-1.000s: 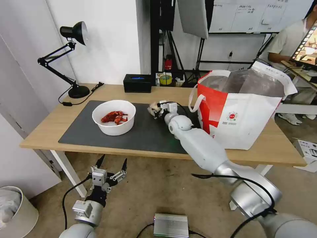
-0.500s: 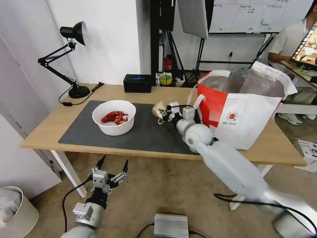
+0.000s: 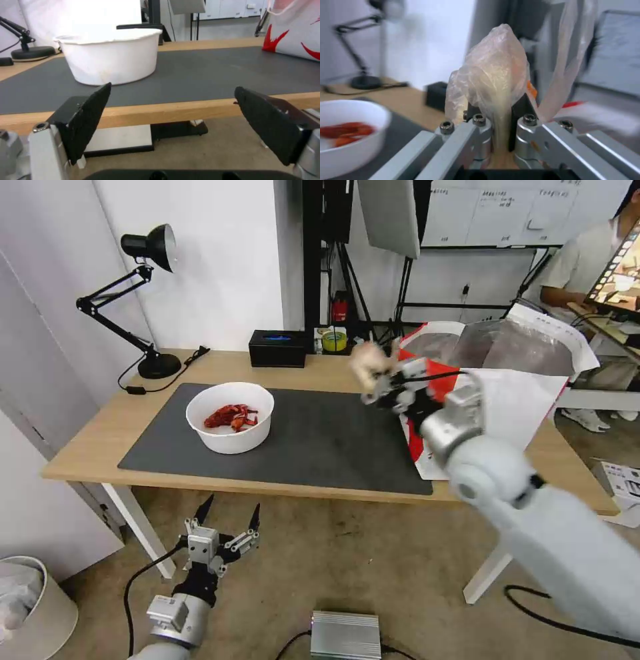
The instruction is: Pick up the trash from the table and place it into the takeout bag.
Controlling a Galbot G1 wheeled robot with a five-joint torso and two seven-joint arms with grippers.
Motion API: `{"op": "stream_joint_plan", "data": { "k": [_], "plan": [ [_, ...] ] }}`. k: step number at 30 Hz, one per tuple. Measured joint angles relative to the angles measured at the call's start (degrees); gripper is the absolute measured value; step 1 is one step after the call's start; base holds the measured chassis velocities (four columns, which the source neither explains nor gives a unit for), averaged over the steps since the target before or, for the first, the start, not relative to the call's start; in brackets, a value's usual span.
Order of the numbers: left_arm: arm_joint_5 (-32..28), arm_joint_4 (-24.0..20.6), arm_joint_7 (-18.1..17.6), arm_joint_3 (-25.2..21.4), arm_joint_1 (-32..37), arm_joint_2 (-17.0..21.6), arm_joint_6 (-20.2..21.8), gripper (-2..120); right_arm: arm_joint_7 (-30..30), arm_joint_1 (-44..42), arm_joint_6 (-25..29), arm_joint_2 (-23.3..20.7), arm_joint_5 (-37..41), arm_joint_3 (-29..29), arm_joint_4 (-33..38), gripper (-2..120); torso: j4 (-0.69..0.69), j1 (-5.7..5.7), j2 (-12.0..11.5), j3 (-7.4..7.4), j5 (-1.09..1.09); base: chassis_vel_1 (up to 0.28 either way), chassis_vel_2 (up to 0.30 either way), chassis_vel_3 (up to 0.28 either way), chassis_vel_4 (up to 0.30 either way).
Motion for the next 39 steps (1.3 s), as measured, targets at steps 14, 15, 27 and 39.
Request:
{"op": "stream_joint_plan", "data": {
  "k": [14, 15, 27, 39],
  "plan": [
    [0.61, 0.50, 0.04, 1.57, -0.50, -0.15, -0.11, 100, 16.36, 13.67, -12.55, -8.86, 19.44, 1.49, -3.00, 4, 0.02, 0.01, -0.01, 0.01, -0.01, 0.000, 0.000, 0.000, 0.000],
    [0.61, 0.50, 0.04, 1.57, -0.50, -0.15, -0.11, 100, 16.36, 13.67, -12.55, -8.86, 19.44, 1.49, -3.00, 4, 0.02, 0.01, -0.01, 0.01, -0.01, 0.000, 0.000, 0.000, 0.000],
    [0.32, 0.69, 0.12, 2.17, -1.27, 0.23, -0.39, 100, 24.51, 17.73, -17.38, -14.22, 40.89, 0.63, -9.79, 4, 0.01, 0.01, -0.01, 0.01, 0.00, 0.000, 0.000, 0.000, 0.000],
    [0.66, 0.78, 0.22, 3.42, -1.57, 0.10, -0.53, 100, 26.60, 17.96, -17.62, -15.44, 46.57, -0.12, -13.10, 4, 0.01, 0.01, -0.01, 0.01, -0.01, 0.000, 0.000, 0.000, 0.000]
  ]
}}
